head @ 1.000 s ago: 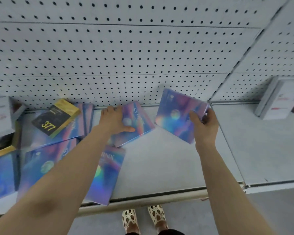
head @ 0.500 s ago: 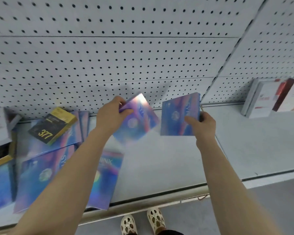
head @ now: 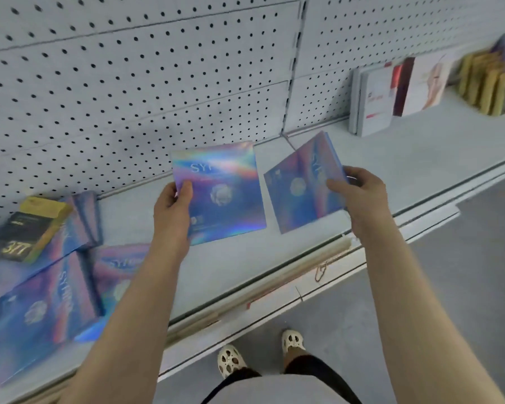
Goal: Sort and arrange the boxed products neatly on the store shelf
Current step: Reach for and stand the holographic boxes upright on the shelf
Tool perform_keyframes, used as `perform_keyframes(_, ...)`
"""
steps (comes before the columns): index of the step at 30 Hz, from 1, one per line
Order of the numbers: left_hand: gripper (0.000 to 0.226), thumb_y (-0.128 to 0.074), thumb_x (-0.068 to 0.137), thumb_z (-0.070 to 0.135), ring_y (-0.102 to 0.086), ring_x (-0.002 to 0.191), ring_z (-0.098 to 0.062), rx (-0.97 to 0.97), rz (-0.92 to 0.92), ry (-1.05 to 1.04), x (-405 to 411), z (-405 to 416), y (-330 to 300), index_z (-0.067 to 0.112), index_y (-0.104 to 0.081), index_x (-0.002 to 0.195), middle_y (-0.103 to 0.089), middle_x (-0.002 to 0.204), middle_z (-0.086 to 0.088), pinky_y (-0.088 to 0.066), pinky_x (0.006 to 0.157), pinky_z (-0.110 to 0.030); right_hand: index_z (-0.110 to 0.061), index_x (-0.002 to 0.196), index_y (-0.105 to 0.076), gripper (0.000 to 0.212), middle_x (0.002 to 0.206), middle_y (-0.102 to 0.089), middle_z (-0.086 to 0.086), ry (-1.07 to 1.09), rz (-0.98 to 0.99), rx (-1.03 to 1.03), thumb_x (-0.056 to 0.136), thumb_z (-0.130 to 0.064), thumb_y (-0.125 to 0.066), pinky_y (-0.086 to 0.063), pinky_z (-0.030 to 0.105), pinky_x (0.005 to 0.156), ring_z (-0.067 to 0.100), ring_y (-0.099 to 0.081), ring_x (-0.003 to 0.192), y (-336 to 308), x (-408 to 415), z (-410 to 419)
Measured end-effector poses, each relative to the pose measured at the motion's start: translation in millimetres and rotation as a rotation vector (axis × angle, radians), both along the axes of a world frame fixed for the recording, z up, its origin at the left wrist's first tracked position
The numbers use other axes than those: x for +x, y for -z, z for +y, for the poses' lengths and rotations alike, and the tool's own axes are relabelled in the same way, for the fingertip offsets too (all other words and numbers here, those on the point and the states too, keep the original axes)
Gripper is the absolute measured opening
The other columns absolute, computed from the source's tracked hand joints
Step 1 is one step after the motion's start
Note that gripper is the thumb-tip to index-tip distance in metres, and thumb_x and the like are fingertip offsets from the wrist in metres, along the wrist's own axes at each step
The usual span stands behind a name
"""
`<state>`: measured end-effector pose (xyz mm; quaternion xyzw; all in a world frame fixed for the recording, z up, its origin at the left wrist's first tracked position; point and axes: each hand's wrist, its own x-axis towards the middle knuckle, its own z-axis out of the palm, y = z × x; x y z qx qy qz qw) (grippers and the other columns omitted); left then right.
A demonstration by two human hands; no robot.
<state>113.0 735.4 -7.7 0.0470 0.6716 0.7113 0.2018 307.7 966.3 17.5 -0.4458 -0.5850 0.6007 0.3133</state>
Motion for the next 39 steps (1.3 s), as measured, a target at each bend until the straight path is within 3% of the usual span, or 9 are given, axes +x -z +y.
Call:
perform_keyframes(4, 0.015, -0.057, 0.097, 0.024, -0.057, 0.073, -0.016, -0.013, 0.016, 0.034, 36, 35, -3, 0.019, -0.059, 0.083, -0.062, 0.086, -0.004, -0.045, 0.067, -0.030, -0.006, 0.098, -0.073, 0.025, 0.089, -0.072, 0.013, 0.086, 0.109, -0.115, 0.074, -0.007, -0.077, -0.050, 0.034, 0.066, 0.027, -0.065, 0.076, -1, 57, 21)
perform_keyframes(9, 0.020, -0.057, 0.096, 0.029, -0.055, 0.078, -0.019, -0.024, 0.017, 0.079, 91, 95, -8, 0.019, -0.059, 0.080, -0.062, 0.085, -0.004, -0.044, 0.073, -0.034, -0.013, 0.087, -0.073, 0.030, 0.079, -0.070, 0.007, 0.258, 0.200, -0.174, 0.060, -0.024, -0.082, -0.050, 0.031, 0.062, 0.023, -0.064, 0.069, -1, 121, 58)
perform_keyframes(14, 0.026, -0.057, 0.096, 0.035, -0.060, 0.063, -0.013, -0.045, 0.058, 0.128, 168, 175, -6, 0.019, -0.057, 0.075, -0.065, 0.074, 0.003, -0.049, 0.062, -0.028, -0.013, 0.088, -0.072, 0.033, 0.079, -0.074, 0.002, 0.306, 0.160, -0.064, 0.064, -0.032, -0.085, -0.053, 0.028, 0.057, 0.019, -0.070, 0.066, -5, 206, 121)
perform_keyframes(18, 0.022, -0.057, 0.096, 0.034, -0.061, 0.074, -0.019, -0.031, 0.090, 0.183, 231, 249, -2, 0.017, -0.059, 0.082, -0.066, 0.084, -0.004, -0.050, 0.069, -0.034, -0.021, 0.083, -0.068, 0.019, 0.074, -0.074, -0.007, 0.312, 0.112, 0.073, 0.074, -0.031, -0.081, -0.053, 0.023, 0.054, 0.009, -0.070, 0.065, -5, 270, 180)
perform_keyframes(22, 0.005, -0.059, 0.095, 0.029, -0.064, 0.068, 0.001, -0.023, 0.190, 0.189, 284, 313, -3, 0.027, -0.058, 0.091, -0.066, 0.084, 0.012, -0.048, 0.057, -0.013, -0.022, 0.088, -0.064, 0.021, 0.074, -0.072, -0.009, 0.314, 0.043, 0.126, 0.077, -0.031, -0.079, -0.051, 0.020, 0.053, 0.005, -0.068, 0.064, -5, 319, 239)
perform_keyframes(27, 0.010, -0.058, 0.096, 0.029, -0.063, 0.067, 0.006, -0.042, 0.215, 0.268, 314, 387, -1, 0.020, -0.057, 0.101, -0.066, 0.089, 0.010, -0.048, 0.056, -0.011, -0.024, 0.086, -0.063, 0.023, 0.074, -0.069, -0.010, 0.364, 0.001, 0.148, 0.075, -0.035, -0.080, -0.049, 0.023, 0.054, 0.005, -0.064, 0.064, 1, 355, 305)
perform_keyframes(31, 0.005, -0.059, 0.096, 0.030, -0.065, 0.068, 0.003, -0.031, 0.200, 0.290, 324, 456, 4, 0.030, -0.056, 0.092, -0.067, 0.087, 0.012, -0.049, 0.056, -0.014, -0.022, 0.088, -0.063, 0.026, 0.074, -0.070, -0.009, 0.389, -0.006, 0.123, 0.075, -0.035, -0.081, -0.050, 0.023, 0.055, 0.006, -0.064, 0.064, 8, 370, 362)
perform_keyframes(39, 0.008, -0.060, 0.093, 0.033, -0.064, 0.075, -0.008, -0.055, 0.203, 0.332, 326, 604, -1, 0.031, -0.056, 0.087, -0.066, 0.086, 0.011, -0.049, 0.060, -0.018, -0.026, 0.088, -0.062, 0.022, 0.071, -0.069, -0.014, 0.447, -0.039, 0.137, 0.078, -0.036, -0.079, -0.051, 0.025, 0.058, 0.002, -0.064, 0.063, -3, 380, 486)
